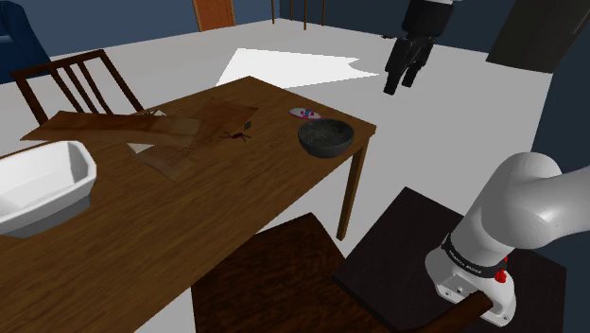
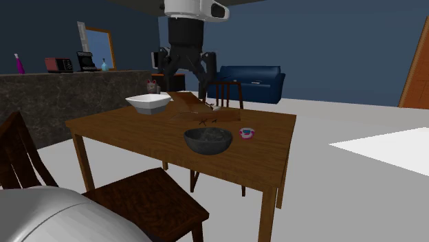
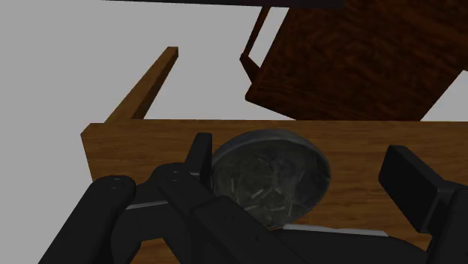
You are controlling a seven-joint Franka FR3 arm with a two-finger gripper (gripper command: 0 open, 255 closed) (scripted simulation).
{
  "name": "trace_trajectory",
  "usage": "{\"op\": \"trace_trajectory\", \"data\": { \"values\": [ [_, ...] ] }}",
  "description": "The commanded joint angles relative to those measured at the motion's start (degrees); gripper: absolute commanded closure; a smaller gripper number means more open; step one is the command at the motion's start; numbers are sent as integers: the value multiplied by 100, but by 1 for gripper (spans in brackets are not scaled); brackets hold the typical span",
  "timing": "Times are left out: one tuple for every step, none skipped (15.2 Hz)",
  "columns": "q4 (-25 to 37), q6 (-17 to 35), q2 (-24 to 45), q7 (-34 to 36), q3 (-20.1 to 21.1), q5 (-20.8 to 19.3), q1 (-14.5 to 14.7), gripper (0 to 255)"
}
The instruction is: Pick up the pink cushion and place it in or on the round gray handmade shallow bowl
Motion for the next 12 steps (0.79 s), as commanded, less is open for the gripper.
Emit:
{"op": "trace_trajectory", "data": {
  "values": [
    [0,0,0,0,0,0,0,0],
    [-43,189,131,-41,-10,-21,-6,0],
    [-78,377,267,-80,-21,-41,-12,0],
    [-104,564,411,-120,-30,-60,-20,0],
    [-123,748,560,-158,-41,-77,-27,0],
    [-134,930,714,-195,-51,-94,-33,0],
    [-136,1109,874,-231,-62,-110,-39,0],
    [-131,1286,1040,-265,-73,-125,-44,0],
    [-117,1459,1209,-299,-85,-139,-48,0],
    [-95,1629,1384,-332,-97,-153,-51,0],
    [-65,1795,1562,-364,-109,-165,-55,0],
    [-27,1956,1744,-396,-121,-176,-60,0]
  ]
}}
